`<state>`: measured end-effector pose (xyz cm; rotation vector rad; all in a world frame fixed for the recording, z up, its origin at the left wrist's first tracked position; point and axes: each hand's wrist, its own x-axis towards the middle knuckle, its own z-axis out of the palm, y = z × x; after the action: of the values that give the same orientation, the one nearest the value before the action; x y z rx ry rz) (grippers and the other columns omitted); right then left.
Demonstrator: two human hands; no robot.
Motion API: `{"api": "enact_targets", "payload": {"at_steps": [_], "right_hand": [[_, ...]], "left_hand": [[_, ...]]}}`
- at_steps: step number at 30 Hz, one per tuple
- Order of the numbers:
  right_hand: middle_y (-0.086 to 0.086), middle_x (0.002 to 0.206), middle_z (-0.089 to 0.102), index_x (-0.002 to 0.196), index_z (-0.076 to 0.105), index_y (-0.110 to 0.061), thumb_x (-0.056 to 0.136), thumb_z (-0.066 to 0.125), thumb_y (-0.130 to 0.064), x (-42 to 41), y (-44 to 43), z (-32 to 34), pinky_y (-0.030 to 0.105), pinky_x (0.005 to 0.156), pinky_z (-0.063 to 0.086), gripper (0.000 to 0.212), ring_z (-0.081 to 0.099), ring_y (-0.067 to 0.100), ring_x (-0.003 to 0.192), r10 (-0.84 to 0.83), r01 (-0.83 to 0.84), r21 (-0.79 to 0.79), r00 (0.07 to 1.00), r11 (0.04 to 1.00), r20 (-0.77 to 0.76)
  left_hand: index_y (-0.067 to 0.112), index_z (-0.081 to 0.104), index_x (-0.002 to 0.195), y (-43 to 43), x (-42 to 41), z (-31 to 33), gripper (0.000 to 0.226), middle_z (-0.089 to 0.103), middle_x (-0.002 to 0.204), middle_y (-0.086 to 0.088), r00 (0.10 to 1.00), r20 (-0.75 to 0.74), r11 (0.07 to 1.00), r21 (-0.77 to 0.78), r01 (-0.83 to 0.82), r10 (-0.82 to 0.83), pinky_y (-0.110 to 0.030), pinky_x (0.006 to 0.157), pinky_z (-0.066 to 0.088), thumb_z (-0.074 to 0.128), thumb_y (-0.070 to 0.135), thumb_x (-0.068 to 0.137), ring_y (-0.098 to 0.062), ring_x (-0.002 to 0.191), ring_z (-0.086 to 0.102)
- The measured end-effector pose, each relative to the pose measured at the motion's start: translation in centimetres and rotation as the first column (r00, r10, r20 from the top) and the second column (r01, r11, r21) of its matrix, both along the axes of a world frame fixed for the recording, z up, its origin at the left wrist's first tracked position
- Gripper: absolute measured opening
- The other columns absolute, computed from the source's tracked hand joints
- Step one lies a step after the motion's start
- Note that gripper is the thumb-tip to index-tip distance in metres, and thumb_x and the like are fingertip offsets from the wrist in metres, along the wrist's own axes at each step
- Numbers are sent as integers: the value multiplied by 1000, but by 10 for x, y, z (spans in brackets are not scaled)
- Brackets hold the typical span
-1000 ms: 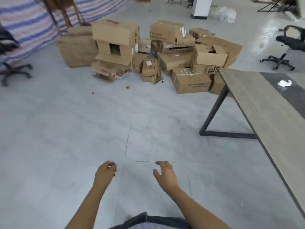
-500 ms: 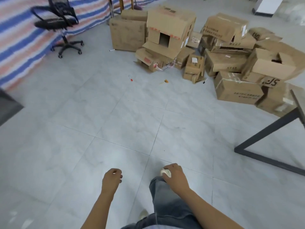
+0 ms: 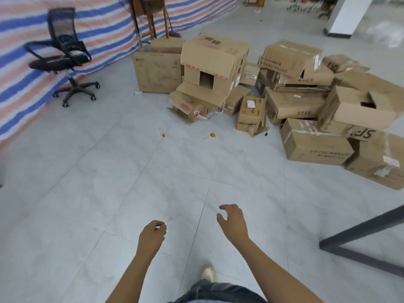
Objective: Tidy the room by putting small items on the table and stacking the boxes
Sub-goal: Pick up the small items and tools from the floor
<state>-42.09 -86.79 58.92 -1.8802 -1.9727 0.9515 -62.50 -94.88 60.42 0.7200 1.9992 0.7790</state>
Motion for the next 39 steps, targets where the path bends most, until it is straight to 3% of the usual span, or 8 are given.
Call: {"api": "enact_targets", "payload": {"at_steps": [5,11,18,25,31,34,37,39], "right_hand": [[3,134,44,130,50,-15,95,48,-23,23,41,-9,22,91,38,36,37,17,127,-4,4,-76,1000,997,6],[2,136,44,131,49,-18,95,47,-24,59,94,-24,23,96,37,37,36,16,128,-136,138,-158,990,978,24],[-3,136,46,130,50,-22,96,46,-25,97,192,-30,20,97,36,35,37,13,127,-255,266,-146,963,953,88],[-3,135,47,128,53,-22,96,46,-23,124,308,-16,19,91,38,33,37,13,127,-368,389,-156,918,908,144],[-4,136,45,129,51,-21,97,45,-23,124,369,-21,18,91,37,33,35,12,127,-381,402,-226,915,887,131],[-4,135,46,127,53,-22,96,47,-22,133,402,-26,7,81,33,31,36,12,125,-370,383,-252,924,889,100],[0,135,47,126,54,-20,96,47,-22,151,455,-29,11,83,31,31,38,15,124,-374,384,-248,923,889,89],[0,135,46,128,53,-19,97,46,-21,165,497,-28,14,85,31,32,38,16,125,-364,369,-230,929,900,67]], "left_hand": [[9,57,106,73,35,-3,17,60,98,-8,971,-22,968,-90,234,-237,-23,69,41,45,13,96,-20,83,58],[9,57,94,162,51,-15,11,60,93,-8,947,-13,936,-157,314,-320,-31,81,45,46,11,94,-23,82,57],[13,54,95,305,90,-31,10,58,92,-4,860,7,848,-162,505,-511,-27,80,44,44,15,96,-23,88,58],[13,56,89,471,123,-11,12,57,80,1,850,72,850,-36,525,-522,-19,61,40,45,13,94,-19,80,56],[12,57,98,530,148,-22,14,57,92,-2,789,91,777,-136,614,-608,-25,77,43,45,17,95,-20,88,57],[15,54,90,544,155,-37,10,55,88,1,741,119,706,-233,668,-661,-23,75,42,46,18,95,-17,87,55],[17,52,77,587,156,-44,17,55,81,1,799,100,761,-255,597,-593,-25,74,41,47,15,93,-20,85,55],[14,54,79,625,160,-39,15,57,81,-2,856,71,827,-225,514,-513,-26,71,40,47,13,93,-22,83,55]]}}
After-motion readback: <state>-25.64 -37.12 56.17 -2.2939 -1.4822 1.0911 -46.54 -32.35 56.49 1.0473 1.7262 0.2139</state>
